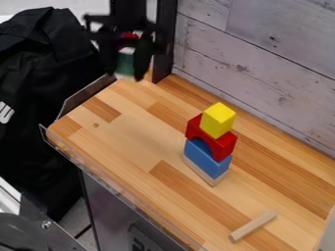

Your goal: Remove the green cube on top and move it to the left.

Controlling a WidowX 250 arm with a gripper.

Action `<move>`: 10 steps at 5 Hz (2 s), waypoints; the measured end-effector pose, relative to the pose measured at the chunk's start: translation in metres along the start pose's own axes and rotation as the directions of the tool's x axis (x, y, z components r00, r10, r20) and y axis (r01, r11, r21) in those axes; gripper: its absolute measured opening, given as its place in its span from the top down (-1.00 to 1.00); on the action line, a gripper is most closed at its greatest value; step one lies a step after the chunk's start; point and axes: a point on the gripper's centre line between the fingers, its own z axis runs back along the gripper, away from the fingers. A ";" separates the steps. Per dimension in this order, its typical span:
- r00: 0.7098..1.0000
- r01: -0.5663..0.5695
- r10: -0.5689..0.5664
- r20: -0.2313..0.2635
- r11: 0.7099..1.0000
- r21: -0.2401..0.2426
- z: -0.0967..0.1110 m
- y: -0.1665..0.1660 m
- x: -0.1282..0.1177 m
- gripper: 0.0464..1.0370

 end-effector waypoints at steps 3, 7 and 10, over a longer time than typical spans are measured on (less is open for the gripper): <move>1.000 0.008 -0.009 0.009 0.999 0.046 -0.086 -0.003 -0.008 -0.02; 0.990 -0.127 0.131 0.051 0.989 -0.074 -0.099 0.010 -0.004 -0.71; 0.977 -0.019 0.013 0.215 0.999 0.030 0.018 -0.024 -0.005 -0.93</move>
